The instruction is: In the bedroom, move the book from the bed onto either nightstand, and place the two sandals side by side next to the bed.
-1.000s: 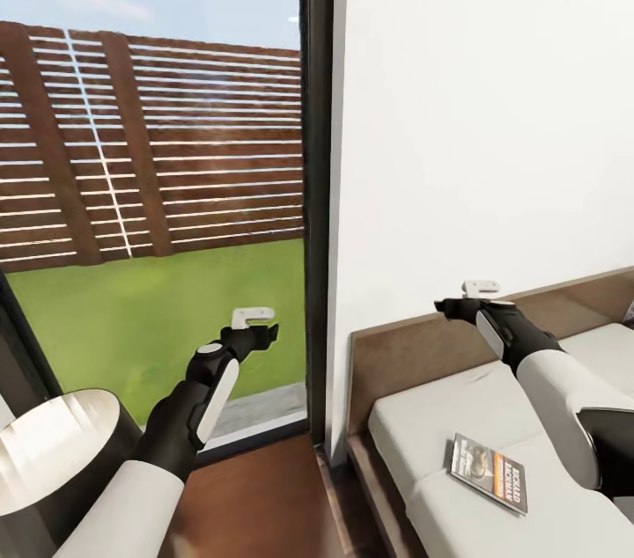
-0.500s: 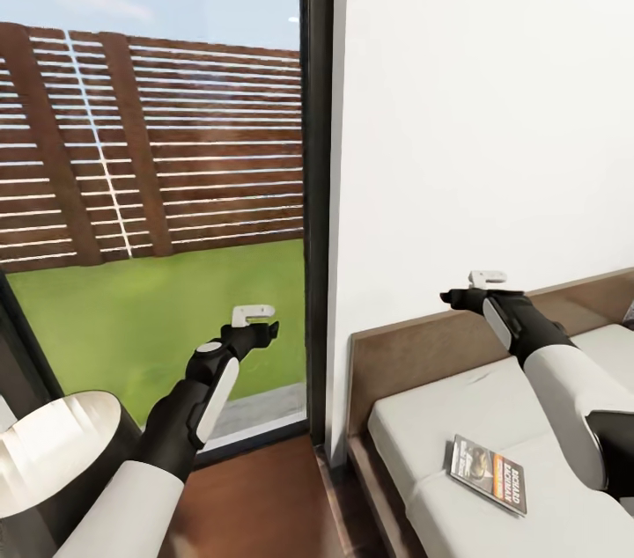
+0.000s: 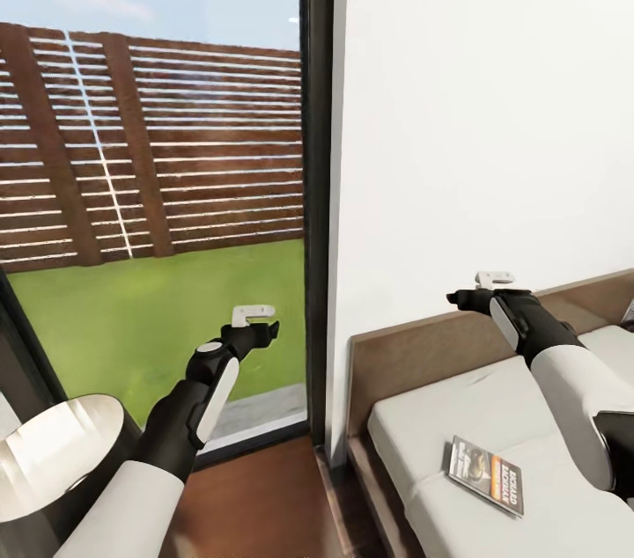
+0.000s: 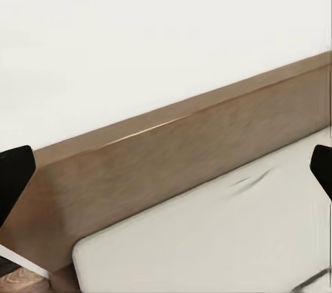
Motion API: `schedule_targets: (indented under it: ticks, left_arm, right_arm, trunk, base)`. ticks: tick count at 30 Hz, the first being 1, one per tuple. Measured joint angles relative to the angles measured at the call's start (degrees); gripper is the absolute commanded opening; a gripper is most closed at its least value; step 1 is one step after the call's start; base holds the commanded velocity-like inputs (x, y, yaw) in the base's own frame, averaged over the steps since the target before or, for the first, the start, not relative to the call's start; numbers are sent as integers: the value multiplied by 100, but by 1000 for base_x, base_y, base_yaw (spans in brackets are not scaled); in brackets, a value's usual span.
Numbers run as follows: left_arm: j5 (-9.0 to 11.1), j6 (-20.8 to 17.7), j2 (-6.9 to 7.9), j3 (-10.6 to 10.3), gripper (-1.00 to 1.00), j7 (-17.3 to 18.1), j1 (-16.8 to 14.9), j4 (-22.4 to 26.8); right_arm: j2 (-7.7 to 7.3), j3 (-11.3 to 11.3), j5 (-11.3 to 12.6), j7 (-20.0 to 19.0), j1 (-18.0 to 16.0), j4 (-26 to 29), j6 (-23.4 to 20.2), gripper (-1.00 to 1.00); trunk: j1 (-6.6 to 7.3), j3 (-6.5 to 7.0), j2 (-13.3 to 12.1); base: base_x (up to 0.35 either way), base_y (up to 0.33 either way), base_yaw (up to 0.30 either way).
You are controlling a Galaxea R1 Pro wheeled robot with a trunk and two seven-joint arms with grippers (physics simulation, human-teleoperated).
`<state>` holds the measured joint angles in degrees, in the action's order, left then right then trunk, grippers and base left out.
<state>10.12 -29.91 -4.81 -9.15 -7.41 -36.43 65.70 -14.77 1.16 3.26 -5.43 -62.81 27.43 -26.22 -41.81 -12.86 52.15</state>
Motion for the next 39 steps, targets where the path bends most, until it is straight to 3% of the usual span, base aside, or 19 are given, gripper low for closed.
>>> schedule_targets:
  ticks: [1,2,7,9,20,22,26,32,34,39]
  left_arm:
    - [0,0,-2,0,100,0,0,1]
    - [0,-1,-2,-3,100,0,1,1]
    - [1,-1,-9,-6,100,1,1,-1]
    - [1,-1,-14,-6,100,0,1,-1]
    - [1,-1,-20,-7,100,6,1,-1]
    - [1,-9,-34,0,100,8,1,2]
    - [10,-40,-60,16,100,13,1,17]
    - [58,-74,-213,9,100,17,-39,304]
    - [65,-106,-319,-85,100,41,-96,373]
    - [86,-142,-361,-456,100,201,-132,408]
  right_arm:
    - [-70,-25,-1,3,0,-4,-1,100]
    - [-207,-279,-10,11,-1,-11,-3,100]
    - [-324,-1115,-29,21,-6,-24,-176,100]
    - [-337,-1286,-44,28,-7,-22,-315,100]
    - [-353,-1462,-61,19,-8,0,-653,100]
    - [-357,-1463,-68,30,-13,6,-1036,100]
    - [-369,-1461,-69,29,-15,9,-1256,100]
    - [-409,-1474,-59,8,-17,10,-1566,100]
    - [-474,-1489,-29,-17,-17,3,-1777,100]
    - [-525,-1516,-10,-62,-17,1,-1911,100]
  trunk:
    - [22,10,-40]
    - [44,19,-80]
    - [154,64,-281]
    - [198,82,-362]
    - [440,179,-804]
    - [484,197,-884]
    - [572,233,-1044]
    - [704,287,-1285]
    - [748,305,-1366]
    - [858,350,-1567]
  base:
    - [0,0,45]
    - [0,0,52]
    - [0,0,70]
    - [0,0,78]
    - [0,0,85]
    - [0,0,104]
    - [0,0,107]
    - [0,0,116]
    - [0,0,126]
    - [0,0,125]
